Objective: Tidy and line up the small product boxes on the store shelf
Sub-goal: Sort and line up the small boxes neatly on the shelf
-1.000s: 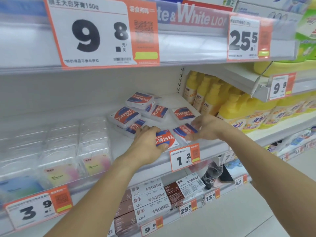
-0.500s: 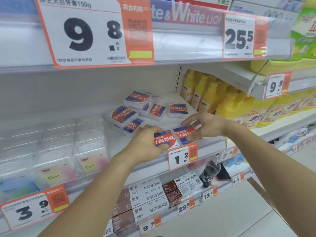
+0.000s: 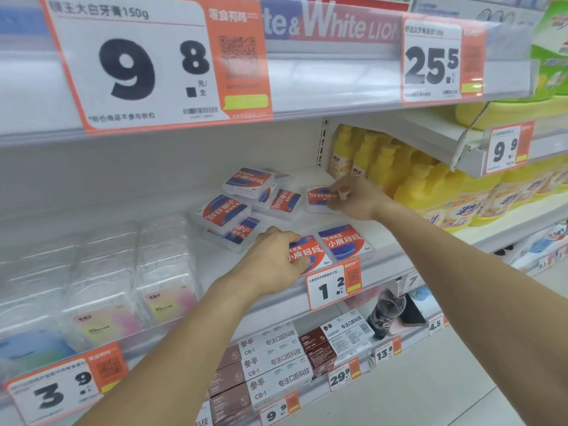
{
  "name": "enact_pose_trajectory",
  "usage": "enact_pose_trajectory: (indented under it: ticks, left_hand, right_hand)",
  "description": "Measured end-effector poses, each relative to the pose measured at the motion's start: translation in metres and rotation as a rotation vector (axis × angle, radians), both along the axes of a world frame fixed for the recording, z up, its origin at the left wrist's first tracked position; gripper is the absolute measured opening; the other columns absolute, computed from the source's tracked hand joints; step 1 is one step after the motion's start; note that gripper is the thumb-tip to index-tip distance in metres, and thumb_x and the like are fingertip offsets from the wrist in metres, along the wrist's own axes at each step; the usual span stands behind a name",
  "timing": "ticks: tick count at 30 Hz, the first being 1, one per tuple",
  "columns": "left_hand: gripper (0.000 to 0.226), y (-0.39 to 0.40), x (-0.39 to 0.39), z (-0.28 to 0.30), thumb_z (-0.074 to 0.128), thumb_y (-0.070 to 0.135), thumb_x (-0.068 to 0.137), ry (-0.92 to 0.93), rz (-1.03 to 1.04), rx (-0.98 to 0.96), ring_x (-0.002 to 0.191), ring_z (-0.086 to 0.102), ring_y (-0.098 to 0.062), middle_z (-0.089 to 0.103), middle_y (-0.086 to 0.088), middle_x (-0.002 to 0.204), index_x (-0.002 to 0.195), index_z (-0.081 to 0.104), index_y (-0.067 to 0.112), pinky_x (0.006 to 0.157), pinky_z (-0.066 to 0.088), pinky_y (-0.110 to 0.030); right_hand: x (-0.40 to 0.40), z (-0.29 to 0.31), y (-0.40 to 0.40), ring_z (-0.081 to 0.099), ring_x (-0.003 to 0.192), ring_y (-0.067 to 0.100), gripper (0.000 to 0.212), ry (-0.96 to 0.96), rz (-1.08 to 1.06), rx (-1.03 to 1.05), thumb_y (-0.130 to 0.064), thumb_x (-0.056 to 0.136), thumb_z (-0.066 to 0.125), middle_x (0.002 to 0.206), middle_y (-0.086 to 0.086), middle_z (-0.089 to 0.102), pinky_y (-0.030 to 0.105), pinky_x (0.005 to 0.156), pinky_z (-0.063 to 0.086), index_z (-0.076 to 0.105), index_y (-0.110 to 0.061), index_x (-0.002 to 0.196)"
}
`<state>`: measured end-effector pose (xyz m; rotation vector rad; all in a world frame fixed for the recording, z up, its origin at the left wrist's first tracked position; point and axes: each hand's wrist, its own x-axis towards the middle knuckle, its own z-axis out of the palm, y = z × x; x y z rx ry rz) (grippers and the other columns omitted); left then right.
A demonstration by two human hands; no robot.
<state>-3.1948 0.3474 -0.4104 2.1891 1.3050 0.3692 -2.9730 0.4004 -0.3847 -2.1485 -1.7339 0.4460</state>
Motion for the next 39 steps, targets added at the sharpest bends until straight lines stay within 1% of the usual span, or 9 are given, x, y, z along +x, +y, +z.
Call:
enact_pose_trajectory:
  ticks: [5,10,15,18,22,25,27,32,39]
  left_hand:
    - [0.060,-0.003,0.001,0.013,0.063,0.040,0.090,0.056,0.004,0.074,0.133,0.039,-0.019,0.040,-0.001,0.145,0.143,0.040,0.024,0.102,0.042,-0.035]
    - [0.035,0.018,-0.012,0.055,0.057,0.037,0.092,0.126,0.096,0.241,0.111,0.057,-0.023,0.059,-0.002,0.127,0.123,0.060,0.020,0.085,0.048,-0.033]
    - [0.028,0.074,-0.015,0.069,0.060,0.025,0.088,0.125,0.200,0.383,0.105,0.059,-0.031,0.064,-0.012,0.115,0.110,0.063,0.008,0.084,0.050,-0.033]
    - [0.069,0.108,-0.009,0.065,0.068,0.039,0.081,0.171,0.255,0.317,0.122,0.047,-0.032,0.048,-0.013,0.129,0.140,0.038,0.021,0.093,0.045,-0.038]
    - [0.106,0.132,-0.012,0.055,0.071,0.062,0.068,0.314,0.253,0.054,0.123,0.047,-0.036,0.041,-0.011,0.141,0.148,0.004,0.044,0.098,0.047,-0.049]
    - [0.103,0.131,-0.011,0.047,0.079,0.049,0.067,0.318,0.213,0.027,0.107,0.059,-0.030,0.051,-0.008,0.132,0.148,0.019,0.031,0.085,0.054,-0.039]
    - [0.107,0.127,-0.007,0.053,0.085,0.040,0.062,0.264,0.262,0.138,0.116,0.053,-0.035,0.040,-0.013,0.137,0.147,0.023,0.027,0.088,0.054,-0.042]
    - [0.111,0.082,0.011,0.069,0.088,0.043,0.057,0.037,0.219,0.209,0.115,0.053,-0.030,0.033,-0.011,0.135,0.146,0.026,0.025,0.092,0.050,-0.033]
    - [0.127,0.021,0.023,0.021,0.081,0.072,0.042,0.175,0.114,-0.040,0.126,0.048,-0.028,0.035,-0.010,0.144,0.145,0.025,0.023,0.101,0.047,-0.040]
  right_hand:
    - [-0.015,-0.018,0.031,0.057,0.121,0.030,0.090,0.084,-0.147,-0.003,-0.053,0.084,0.069,0.140,0.003,0.054,0.032,0.083,0.050,0.021,-0.021,0.153]
    - [-0.024,-0.005,0.038,0.055,0.119,0.027,0.101,0.272,-0.226,0.213,-0.023,0.056,0.096,0.127,0.008,0.059,0.029,0.086,0.047,0.038,-0.008,0.137]
    - [-0.030,0.012,0.006,0.064,0.094,0.019,0.062,0.491,-0.148,0.305,-0.018,0.068,0.089,0.110,0.000,0.062,0.024,0.068,0.057,0.051,-0.020,0.116]
    - [-0.023,0.018,-0.015,0.063,0.091,0.019,0.044,0.494,-0.014,0.279,-0.008,0.076,0.082,0.102,-0.004,0.062,0.018,0.059,0.052,0.056,-0.023,0.108]
    - [-0.004,0.028,-0.033,0.068,0.100,0.027,0.046,0.458,0.161,0.060,-0.006,0.081,0.077,0.113,0.002,0.066,0.042,0.075,0.063,0.057,-0.023,0.117]
    - [0.005,0.036,-0.037,0.066,0.096,0.021,0.072,0.353,0.141,0.012,-0.010,0.071,0.087,0.117,0.003,0.061,0.038,0.077,0.061,0.046,-0.019,0.129]
    - [0.011,0.037,-0.034,0.065,0.091,0.021,0.079,0.370,0.082,0.058,-0.014,0.062,0.093,0.110,0.005,0.063,0.038,0.075,0.059,0.045,-0.015,0.124]
    - [0.021,0.038,-0.027,0.071,0.096,0.027,0.030,0.499,0.123,0.077,-0.007,0.073,0.084,0.103,0.005,0.073,0.035,0.077,0.058,0.066,-0.017,0.096]
    - [0.016,0.017,-0.032,0.067,0.100,0.009,0.023,0.231,0.219,-0.047,-0.012,0.091,0.066,0.114,-0.004,0.071,0.007,0.076,0.051,0.075,-0.017,0.111]
